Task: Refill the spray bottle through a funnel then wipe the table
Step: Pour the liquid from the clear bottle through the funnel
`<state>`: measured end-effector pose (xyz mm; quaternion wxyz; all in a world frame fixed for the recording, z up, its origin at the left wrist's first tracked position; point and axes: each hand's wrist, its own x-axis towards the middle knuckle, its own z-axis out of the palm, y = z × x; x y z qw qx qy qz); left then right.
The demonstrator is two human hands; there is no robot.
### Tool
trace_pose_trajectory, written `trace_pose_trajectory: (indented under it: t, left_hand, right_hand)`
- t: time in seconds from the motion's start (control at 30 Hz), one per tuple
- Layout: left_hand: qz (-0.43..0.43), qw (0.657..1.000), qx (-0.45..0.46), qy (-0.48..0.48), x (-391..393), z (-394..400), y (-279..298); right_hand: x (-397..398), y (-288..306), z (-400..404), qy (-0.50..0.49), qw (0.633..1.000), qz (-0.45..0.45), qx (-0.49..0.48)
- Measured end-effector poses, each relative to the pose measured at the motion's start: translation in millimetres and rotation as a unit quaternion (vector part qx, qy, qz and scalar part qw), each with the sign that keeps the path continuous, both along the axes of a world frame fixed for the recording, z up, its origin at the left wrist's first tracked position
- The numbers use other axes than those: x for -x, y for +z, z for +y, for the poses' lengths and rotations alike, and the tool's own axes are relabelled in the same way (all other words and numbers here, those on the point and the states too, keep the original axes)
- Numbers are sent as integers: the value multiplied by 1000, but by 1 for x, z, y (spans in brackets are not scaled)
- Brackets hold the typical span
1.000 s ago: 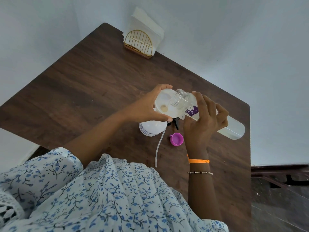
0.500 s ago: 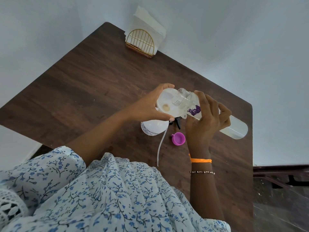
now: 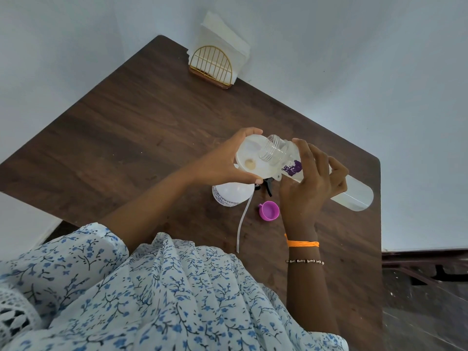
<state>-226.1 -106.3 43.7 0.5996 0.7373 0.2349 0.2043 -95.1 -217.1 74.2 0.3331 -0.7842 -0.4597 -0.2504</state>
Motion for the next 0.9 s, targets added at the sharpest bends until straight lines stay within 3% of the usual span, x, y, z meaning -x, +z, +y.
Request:
trace_pose_trajectory:
  t: [0.9]
  left_hand:
    - [7, 1000, -8, -2, 0, 0, 1]
  right_hand:
    - [3, 3, 0, 6, 1000, 1, 1]
